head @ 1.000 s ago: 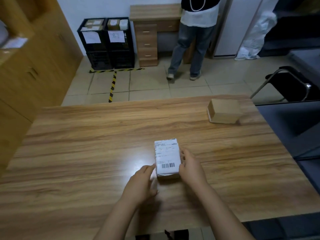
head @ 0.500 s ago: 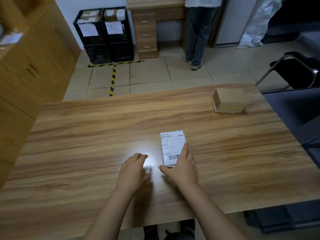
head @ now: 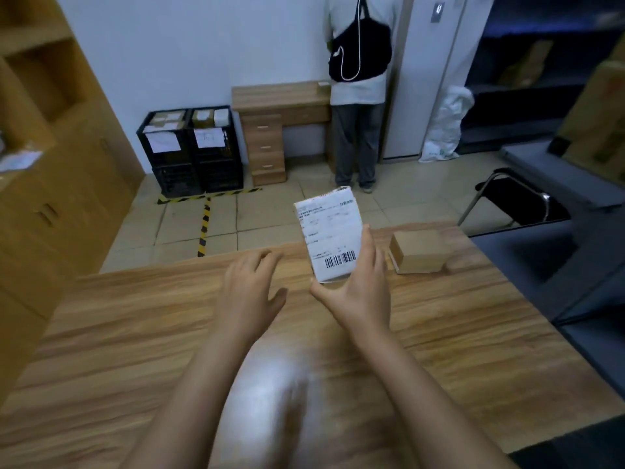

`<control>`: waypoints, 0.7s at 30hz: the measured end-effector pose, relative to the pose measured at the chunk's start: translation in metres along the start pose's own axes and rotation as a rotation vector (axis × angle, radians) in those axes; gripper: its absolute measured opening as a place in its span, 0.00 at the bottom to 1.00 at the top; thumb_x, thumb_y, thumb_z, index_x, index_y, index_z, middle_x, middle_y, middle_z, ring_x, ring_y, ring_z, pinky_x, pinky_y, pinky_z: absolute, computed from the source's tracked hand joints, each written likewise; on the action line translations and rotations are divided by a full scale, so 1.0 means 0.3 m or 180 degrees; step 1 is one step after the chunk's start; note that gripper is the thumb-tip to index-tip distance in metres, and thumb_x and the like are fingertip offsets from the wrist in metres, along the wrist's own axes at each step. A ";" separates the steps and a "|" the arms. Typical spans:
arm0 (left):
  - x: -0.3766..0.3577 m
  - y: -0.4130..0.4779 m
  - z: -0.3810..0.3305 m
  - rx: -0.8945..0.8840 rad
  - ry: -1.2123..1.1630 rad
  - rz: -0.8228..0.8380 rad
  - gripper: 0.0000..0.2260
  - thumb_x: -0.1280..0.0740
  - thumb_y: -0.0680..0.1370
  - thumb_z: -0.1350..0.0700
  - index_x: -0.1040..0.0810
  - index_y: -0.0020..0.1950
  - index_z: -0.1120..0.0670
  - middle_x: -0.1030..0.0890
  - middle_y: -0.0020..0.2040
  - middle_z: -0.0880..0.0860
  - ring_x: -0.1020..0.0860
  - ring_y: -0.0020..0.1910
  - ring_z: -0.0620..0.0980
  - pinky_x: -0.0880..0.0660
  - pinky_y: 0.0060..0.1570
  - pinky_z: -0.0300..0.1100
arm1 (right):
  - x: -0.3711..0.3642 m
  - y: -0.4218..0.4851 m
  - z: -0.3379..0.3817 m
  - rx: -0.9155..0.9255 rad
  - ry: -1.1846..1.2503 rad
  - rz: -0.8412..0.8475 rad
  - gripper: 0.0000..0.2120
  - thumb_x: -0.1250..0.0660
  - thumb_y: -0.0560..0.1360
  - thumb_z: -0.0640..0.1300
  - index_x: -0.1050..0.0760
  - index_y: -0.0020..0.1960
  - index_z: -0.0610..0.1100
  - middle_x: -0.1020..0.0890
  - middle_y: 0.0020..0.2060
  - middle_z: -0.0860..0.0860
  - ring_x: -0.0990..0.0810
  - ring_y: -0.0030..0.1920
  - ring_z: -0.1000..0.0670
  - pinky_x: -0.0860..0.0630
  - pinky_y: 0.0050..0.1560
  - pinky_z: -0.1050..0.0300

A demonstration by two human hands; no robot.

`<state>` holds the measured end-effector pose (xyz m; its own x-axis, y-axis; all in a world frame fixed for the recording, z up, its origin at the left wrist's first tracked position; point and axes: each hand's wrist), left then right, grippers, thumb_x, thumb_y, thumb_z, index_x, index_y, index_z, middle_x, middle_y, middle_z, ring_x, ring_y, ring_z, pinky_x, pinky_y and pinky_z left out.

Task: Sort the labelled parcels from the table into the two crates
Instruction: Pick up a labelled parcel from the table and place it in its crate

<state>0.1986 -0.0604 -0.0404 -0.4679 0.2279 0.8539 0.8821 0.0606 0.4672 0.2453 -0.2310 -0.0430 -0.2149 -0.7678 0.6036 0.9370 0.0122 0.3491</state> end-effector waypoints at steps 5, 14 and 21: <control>0.225 0.188 -0.079 -0.0335 0.0020 -0.0885 0.27 0.25 0.70 0.56 0.27 0.68 0.56 0.24 0.62 0.55 0.26 0.61 0.56 0.30 0.61 0.52 | 0.215 0.156 0.186 0.0645 0.0148 -0.0778 0.57 0.21 0.61 0.55 0.51 0.80 0.48 0.36 0.72 0.48 0.39 0.71 0.50 0.38 0.67 0.57; 0.543 0.432 -0.257 -0.0980 -0.0030 -0.2055 0.23 0.27 0.73 0.56 0.26 0.67 0.57 0.24 0.60 0.58 0.26 0.59 0.58 0.30 0.61 0.54 | 0.549 0.310 0.381 0.1565 0.0256 -0.1740 0.54 0.23 0.64 0.57 0.50 0.79 0.44 0.39 0.71 0.50 0.41 0.72 0.53 0.34 0.71 0.43; 0.605 0.546 -0.393 -0.1292 -0.0135 -0.2439 0.22 0.30 0.72 0.54 0.25 0.65 0.56 0.24 0.59 0.56 0.26 0.59 0.59 0.33 0.63 0.52 | 0.702 0.374 0.401 0.1624 0.0270 -0.1918 0.55 0.22 0.64 0.57 0.53 0.79 0.49 0.41 0.73 0.51 0.43 0.73 0.55 0.35 0.71 0.44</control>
<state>0.2517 -0.1238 0.2182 -0.9156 0.3026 0.2649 0.2331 -0.1374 0.9627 0.2721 -0.3143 0.2095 -0.6038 -0.7815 0.1568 0.4198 -0.1445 0.8960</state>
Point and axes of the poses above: each hand's wrist, its own y-axis towards the middle knuckle, its own x-axis out of the back of the hand, z = x × y
